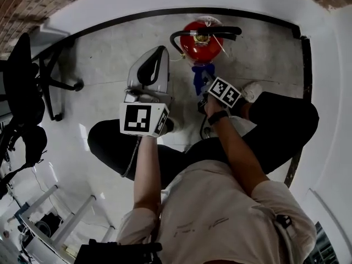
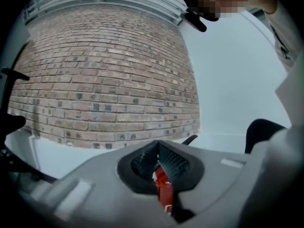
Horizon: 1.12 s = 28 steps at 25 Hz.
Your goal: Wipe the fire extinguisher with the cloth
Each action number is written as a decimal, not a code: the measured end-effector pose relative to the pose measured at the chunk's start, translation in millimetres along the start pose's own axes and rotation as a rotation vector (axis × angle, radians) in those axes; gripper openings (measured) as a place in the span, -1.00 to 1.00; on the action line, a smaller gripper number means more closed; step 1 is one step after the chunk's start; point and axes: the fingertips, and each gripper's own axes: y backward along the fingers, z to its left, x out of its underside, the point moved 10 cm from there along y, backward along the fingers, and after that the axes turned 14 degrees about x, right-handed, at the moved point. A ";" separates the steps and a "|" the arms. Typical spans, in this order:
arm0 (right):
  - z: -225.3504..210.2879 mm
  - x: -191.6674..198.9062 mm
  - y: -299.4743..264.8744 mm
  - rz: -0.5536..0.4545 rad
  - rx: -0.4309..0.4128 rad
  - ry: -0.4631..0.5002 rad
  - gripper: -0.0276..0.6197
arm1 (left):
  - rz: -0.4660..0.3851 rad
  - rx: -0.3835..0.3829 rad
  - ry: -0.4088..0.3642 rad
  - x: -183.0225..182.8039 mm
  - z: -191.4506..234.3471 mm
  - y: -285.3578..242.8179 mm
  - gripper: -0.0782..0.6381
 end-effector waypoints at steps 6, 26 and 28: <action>54.0 -52.9 94.1 -0.141 -0.214 0.154 -0.73 | -0.027 0.026 0.025 -3.2 -6.9 3.4 -0.78; -11.0 -24.5 15.6 -0.069 -0.114 0.024 -0.73 | -0.057 0.031 0.140 18.1 -24.4 -0.6 -0.78; -30.5 -9.4 -15.5 -0.039 -0.059 -0.005 -0.73 | -0.041 0.025 0.133 20.1 -26.8 -0.4 -0.78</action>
